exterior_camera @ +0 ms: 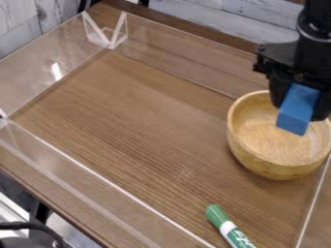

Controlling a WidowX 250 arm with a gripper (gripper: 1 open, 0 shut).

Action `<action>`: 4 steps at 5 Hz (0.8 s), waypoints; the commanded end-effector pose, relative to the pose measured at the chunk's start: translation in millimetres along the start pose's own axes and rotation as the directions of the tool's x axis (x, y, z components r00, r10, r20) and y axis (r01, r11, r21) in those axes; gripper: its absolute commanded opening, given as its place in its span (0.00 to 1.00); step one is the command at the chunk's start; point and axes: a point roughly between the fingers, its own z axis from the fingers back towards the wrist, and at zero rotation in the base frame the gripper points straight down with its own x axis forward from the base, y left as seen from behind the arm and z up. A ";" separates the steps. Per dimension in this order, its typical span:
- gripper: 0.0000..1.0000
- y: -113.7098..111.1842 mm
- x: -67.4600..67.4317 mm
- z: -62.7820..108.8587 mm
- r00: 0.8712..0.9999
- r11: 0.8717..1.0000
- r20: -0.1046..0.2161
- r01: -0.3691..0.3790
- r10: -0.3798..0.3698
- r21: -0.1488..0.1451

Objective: Put the blue block in the brown bowl

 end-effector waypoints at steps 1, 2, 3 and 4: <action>0.00 0.5 4.3 12.9 0.998 0.999 0.069 0.002 0.000 -0.037; 0.00 2.8 0.4 9.2 0.998 0.999 0.070 0.004 -0.001 -0.046; 0.00 5.2 -1.8 5.0 0.997 0.998 0.071 0.003 0.002 -0.062; 0.00 8.7 -2.0 0.9 0.998 0.997 0.066 -0.002 0.008 -0.081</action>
